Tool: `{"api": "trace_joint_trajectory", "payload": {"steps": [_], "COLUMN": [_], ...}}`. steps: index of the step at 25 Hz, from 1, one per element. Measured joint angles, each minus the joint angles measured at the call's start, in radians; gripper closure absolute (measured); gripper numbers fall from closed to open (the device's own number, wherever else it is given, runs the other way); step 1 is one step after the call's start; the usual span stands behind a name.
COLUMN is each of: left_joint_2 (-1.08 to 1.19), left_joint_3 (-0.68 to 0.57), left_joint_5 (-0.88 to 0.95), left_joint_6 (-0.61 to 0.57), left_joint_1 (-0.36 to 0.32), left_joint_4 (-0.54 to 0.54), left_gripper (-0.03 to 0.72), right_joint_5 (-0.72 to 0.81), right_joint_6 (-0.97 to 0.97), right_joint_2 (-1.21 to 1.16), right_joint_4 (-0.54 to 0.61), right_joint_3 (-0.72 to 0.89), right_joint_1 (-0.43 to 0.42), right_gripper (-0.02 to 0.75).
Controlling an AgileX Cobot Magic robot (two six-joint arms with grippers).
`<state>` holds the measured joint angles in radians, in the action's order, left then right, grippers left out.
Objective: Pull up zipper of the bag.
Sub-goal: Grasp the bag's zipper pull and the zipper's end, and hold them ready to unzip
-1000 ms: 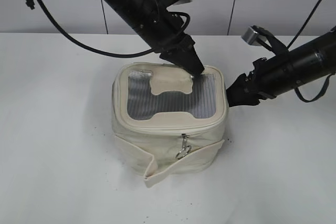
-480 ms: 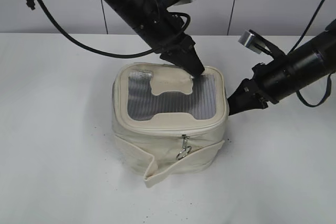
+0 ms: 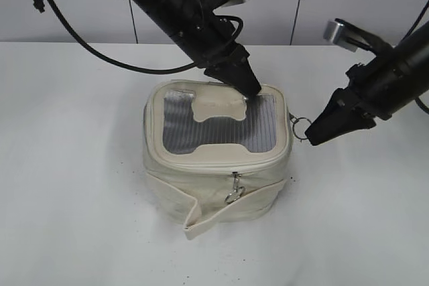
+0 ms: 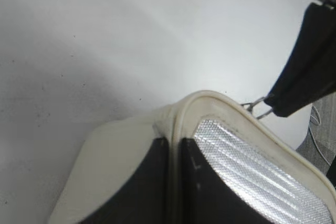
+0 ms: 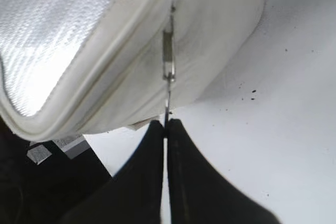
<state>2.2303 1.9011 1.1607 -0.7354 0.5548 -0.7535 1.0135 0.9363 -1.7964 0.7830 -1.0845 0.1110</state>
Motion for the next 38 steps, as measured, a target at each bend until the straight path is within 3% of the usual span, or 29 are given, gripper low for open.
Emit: {"api": "trace_joint_trajectory", "payload": {"steps": [13, 19, 28, 32, 38], "left_joint_2": [0.0, 0.0, 0.0, 0.0, 0.0], "left_joint_3": [0.0, 0.0, 0.0, 0.0, -0.001], "left_joint_5": [0.0, 0.0, 0.005, 0.024, 0.031], "left_joint_6": [0.008, 0.018, 0.023, 0.023, 0.023], "left_joint_1": [0.001, 0.002, 0.002, 0.004, 0.005], "left_joint_4": [-0.007, -0.007, -0.007, -0.007, -0.007], "left_gripper": [0.651, 0.652, 0.652, 0.653, 0.653], "right_joint_5": [0.043, 0.02, -0.24, -0.284, -0.292], "right_joint_6": [-0.088, -0.166, -0.22, -0.223, -0.286], "right_joint_2": [0.208, 0.319, 0.315, 0.259, 0.219], "right_joint_4": [-0.035, -0.066, 0.011, 0.039, 0.045], "right_joint_3": [0.162, 0.238, 0.229, 0.175, 0.154], "right_joint_1": [0.017, 0.204, 0.551, 0.615, 0.627], "right_gripper": [0.733, 0.733, 0.733, 0.733, 0.728]}}
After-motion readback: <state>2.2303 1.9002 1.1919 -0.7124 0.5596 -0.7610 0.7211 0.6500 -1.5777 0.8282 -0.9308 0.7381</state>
